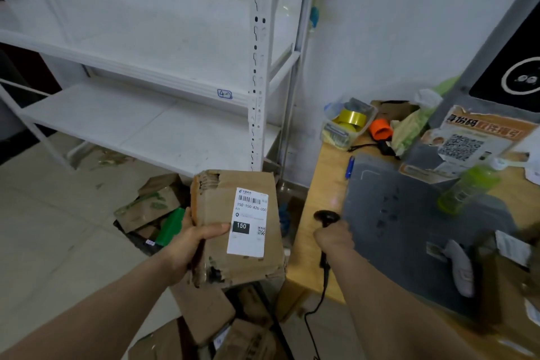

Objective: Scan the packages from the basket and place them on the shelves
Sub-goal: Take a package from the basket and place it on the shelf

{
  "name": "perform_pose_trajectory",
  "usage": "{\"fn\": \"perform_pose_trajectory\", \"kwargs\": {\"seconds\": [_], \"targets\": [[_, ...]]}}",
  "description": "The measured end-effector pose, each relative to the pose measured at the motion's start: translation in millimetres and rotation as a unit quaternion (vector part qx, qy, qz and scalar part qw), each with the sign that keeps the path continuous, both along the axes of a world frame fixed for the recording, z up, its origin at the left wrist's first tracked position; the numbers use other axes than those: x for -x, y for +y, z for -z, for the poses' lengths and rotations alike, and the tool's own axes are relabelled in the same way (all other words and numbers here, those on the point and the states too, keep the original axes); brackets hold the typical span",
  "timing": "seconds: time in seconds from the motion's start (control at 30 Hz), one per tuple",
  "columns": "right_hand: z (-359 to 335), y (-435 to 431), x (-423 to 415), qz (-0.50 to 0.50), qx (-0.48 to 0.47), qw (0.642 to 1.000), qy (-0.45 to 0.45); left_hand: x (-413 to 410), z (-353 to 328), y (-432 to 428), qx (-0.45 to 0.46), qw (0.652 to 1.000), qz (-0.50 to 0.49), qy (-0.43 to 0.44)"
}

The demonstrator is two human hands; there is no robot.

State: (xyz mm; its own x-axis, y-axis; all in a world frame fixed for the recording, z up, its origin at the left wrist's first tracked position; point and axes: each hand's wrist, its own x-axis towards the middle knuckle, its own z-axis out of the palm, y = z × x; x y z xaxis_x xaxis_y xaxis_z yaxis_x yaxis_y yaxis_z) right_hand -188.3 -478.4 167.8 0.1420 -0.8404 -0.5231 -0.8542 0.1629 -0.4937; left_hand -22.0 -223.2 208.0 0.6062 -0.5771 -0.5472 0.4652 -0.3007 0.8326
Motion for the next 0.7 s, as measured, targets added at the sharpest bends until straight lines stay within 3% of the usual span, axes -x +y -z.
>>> {"fn": "perform_pose_trajectory", "kwargs": {"seconds": [0.23, 0.33, 0.47, 0.63, 0.7], "targets": [[38.6, -23.9, 2.3, -0.025, -0.032, 0.999, -0.011, 3.6, 5.3, -5.7, -0.012, 1.000, -0.020, 0.000], [29.7, -25.0, 11.6, -0.023, -0.104, 0.992, -0.062, 6.1, -2.0, -4.9, -0.039, 0.998, -0.052, -0.019], [-12.2, -4.9, 16.9, 0.014, -0.233, 0.953, -0.194, -11.4, -6.8, 0.8, -0.058, 0.989, -0.120, -0.063], [-88.3, 35.9, 4.9, -0.075, -0.306, 0.882, -0.351, -12.7, -38.9, 7.3, -0.117, 0.963, -0.171, -0.175], [-112.5, 51.8, 1.2, -0.112, -0.299, 0.869, -0.378, -9.2, -50.3, 8.2, -0.142, 0.950, -0.187, -0.205]]}}
